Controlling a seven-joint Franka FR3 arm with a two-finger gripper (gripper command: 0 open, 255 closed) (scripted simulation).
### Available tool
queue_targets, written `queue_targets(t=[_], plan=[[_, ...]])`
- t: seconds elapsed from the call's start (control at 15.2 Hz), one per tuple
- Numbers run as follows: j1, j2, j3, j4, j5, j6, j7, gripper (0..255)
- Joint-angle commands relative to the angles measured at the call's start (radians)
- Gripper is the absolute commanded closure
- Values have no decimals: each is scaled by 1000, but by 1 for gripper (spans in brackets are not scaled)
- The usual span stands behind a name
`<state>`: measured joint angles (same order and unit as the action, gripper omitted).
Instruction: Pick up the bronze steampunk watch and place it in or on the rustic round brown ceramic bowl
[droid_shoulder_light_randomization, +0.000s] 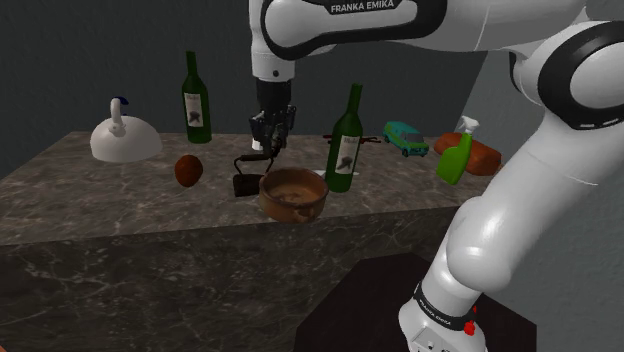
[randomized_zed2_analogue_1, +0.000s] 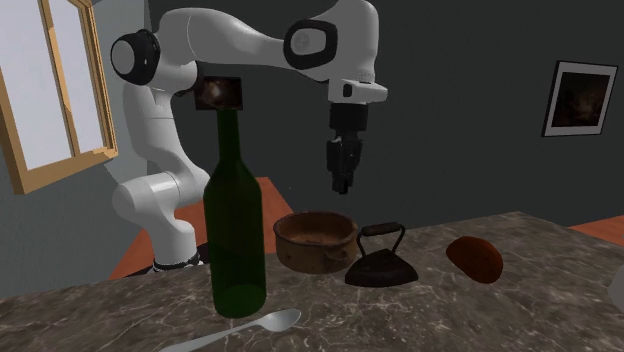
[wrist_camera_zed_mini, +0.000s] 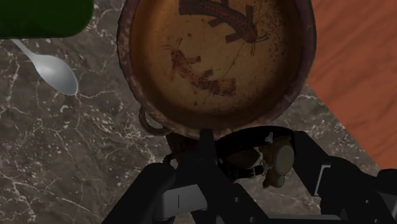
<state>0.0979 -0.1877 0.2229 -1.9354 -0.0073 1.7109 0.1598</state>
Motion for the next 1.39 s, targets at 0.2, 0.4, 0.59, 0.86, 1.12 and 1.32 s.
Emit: queue_targets(t=[0.2, 0.4, 0.59, 0.86, 1.12, 1.32], plan=[[-8, -169, -37, -178, 22, 12, -58, 255], [-7, -169, -36, -218, 23, 52, -56, 255], [-7, -167, -34, -257, 23, 93, -55, 255], [-6, -161, -32, -305, 23, 147, -52, 255], [-6, -155, -30, -334, 23, 181, -50, 255], [-6, -155, -30, -334, 23, 181, -50, 255]])
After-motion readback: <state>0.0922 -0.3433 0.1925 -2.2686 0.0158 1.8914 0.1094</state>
